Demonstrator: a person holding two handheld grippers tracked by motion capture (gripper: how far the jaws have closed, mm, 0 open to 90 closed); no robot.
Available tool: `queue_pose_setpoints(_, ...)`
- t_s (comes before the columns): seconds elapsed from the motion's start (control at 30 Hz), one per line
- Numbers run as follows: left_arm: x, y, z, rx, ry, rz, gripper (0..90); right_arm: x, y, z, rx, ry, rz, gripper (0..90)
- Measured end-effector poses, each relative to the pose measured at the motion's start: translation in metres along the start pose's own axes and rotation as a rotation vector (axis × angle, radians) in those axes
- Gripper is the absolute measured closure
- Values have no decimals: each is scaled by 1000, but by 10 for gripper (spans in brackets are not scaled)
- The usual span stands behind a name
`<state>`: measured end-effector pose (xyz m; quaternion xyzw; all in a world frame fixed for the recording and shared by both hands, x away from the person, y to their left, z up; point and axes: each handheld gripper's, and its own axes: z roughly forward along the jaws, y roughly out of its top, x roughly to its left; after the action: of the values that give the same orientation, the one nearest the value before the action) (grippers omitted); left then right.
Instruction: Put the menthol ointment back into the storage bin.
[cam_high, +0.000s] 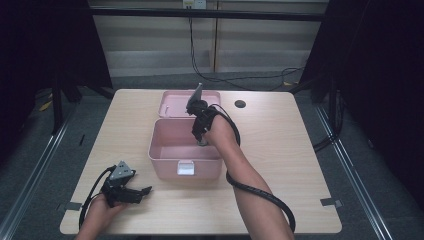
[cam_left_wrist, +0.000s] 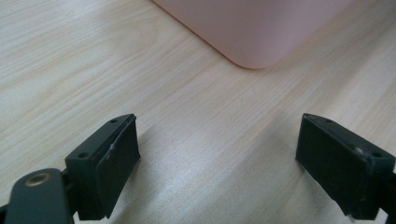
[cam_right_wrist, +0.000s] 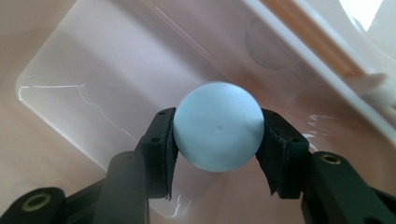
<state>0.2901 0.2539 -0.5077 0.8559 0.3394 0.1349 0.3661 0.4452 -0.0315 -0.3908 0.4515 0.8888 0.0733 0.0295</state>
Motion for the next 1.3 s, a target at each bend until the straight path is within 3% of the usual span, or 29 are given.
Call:
queue_pose_setpoints(1.13, 0, 0, 0, -4, 4, 3, 125, 10, 10, 33, 3, -8, 6, 510)
queue_pose_setpoints(1.3, 0, 0, 0, -4, 4, 3, 124, 12, 11, 38, 3, -24, -13, 509)
